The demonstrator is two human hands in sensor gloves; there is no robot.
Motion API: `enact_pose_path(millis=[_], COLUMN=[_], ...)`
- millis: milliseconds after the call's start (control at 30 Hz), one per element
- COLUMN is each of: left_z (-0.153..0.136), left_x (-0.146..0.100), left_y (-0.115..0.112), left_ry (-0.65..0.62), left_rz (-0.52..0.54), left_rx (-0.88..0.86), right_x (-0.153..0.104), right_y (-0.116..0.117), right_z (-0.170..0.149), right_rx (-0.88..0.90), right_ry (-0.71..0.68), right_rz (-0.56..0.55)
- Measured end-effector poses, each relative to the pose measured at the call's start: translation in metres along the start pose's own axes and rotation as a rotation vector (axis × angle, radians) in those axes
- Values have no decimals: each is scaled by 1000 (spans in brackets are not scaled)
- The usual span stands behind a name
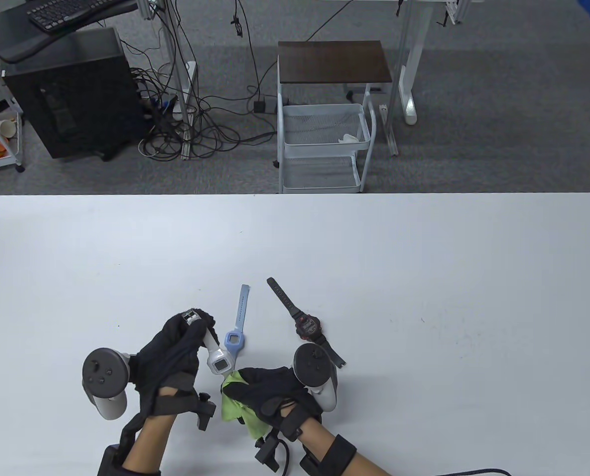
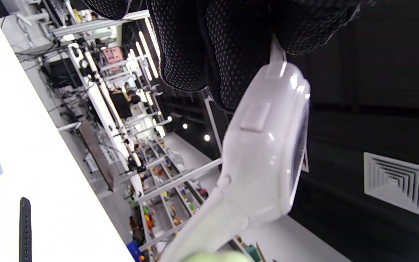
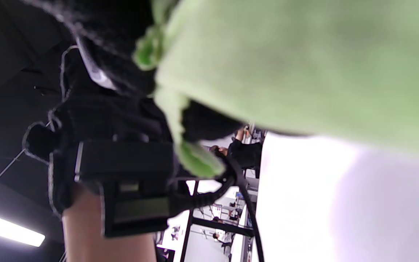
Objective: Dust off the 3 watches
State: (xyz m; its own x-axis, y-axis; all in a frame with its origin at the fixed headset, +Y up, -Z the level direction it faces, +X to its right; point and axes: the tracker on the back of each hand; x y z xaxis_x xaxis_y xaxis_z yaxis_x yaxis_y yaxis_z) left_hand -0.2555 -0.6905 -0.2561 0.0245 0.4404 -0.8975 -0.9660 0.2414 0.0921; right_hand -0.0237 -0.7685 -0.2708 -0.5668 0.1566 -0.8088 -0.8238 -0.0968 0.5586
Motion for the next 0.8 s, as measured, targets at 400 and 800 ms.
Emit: enact_pose_path(millis=[400, 800], left_z=[0, 1], left_x=[-1, 0], left_y=[5, 4], left_ry=[-6, -15], left_rz=[35, 22], left_rx=[-50, -38], right_x=[0, 1], right_y=[2, 5], right_z=[0, 0], right_rx=[-59, -109], right_ry=[-16, -47], right_rz=[31, 51])
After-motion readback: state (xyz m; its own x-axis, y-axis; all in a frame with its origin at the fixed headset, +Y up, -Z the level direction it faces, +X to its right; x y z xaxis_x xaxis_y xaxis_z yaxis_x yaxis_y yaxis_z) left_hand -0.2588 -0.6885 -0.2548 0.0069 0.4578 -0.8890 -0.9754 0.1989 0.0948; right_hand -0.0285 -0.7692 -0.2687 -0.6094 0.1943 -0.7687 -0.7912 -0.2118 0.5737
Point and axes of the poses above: the tracker on the back of each hand, its own z axis roughly to the thumb side, its own x axis roughly from the wrist to the fingertips, y = z × x, and after that the axes turned 3 degrees about -y, right-handed
